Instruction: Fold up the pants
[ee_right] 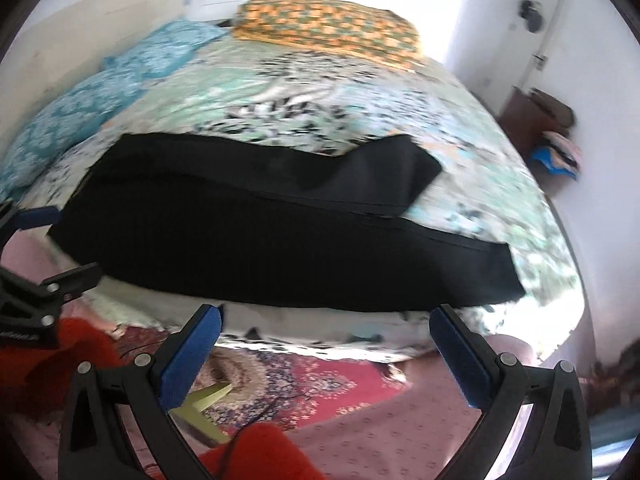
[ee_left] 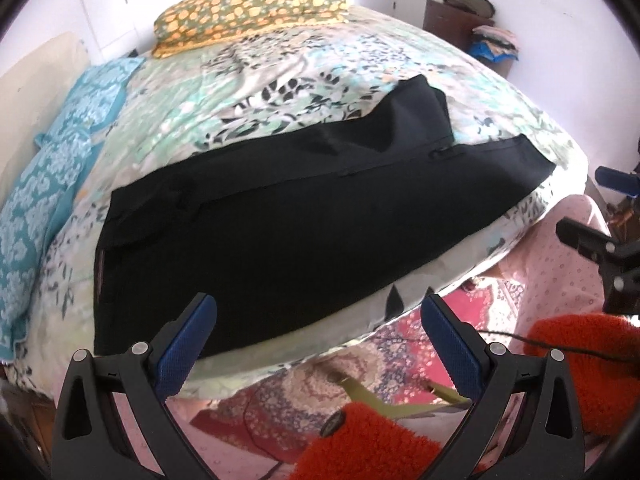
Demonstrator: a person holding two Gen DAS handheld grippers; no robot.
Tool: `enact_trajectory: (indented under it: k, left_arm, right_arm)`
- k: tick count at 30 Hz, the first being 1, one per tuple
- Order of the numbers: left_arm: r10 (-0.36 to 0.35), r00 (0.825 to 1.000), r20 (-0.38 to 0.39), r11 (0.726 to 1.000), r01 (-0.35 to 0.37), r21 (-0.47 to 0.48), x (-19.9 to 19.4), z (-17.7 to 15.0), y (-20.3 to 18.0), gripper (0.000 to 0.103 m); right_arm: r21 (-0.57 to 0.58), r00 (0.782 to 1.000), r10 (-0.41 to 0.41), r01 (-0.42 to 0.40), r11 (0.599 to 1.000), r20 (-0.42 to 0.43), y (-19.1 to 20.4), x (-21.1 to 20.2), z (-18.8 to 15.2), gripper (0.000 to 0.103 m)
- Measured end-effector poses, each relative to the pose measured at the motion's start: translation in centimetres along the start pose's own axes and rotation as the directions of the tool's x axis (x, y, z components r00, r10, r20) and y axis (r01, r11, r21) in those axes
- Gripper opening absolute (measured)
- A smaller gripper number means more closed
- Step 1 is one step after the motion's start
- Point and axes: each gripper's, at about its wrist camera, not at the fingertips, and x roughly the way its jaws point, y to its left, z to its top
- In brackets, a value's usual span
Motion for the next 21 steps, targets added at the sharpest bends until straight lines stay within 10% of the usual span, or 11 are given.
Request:
enact_trajectory:
  k: [8,15,21]
  left_arm:
    - [0.009,0.999,0.036,1.000,-0.010,0.009,0.6,2.2,-0.3,0.102]
    - [-0.002,0.991,0.130,0.995,0.015,-0.094,0.8,6.8,0.2,0.102]
    - [0.020,0.996,0.088,0.992,-0.009,-0.126,2.8,6.8,0.3,0.102]
  right_arm:
    - [0.049,0.998,-0.037,0.035,0.998,0.041,-2.3,-0.6,0.5,0.103]
    - [0.051,0.960,0.144,-0.161,0.986,0.240,-7.6,0.6,4.3,0.103]
    - [0.031,0.969,0.240,-0.242,0.970,0.056,-16.4,13.3,12.2,0.103]
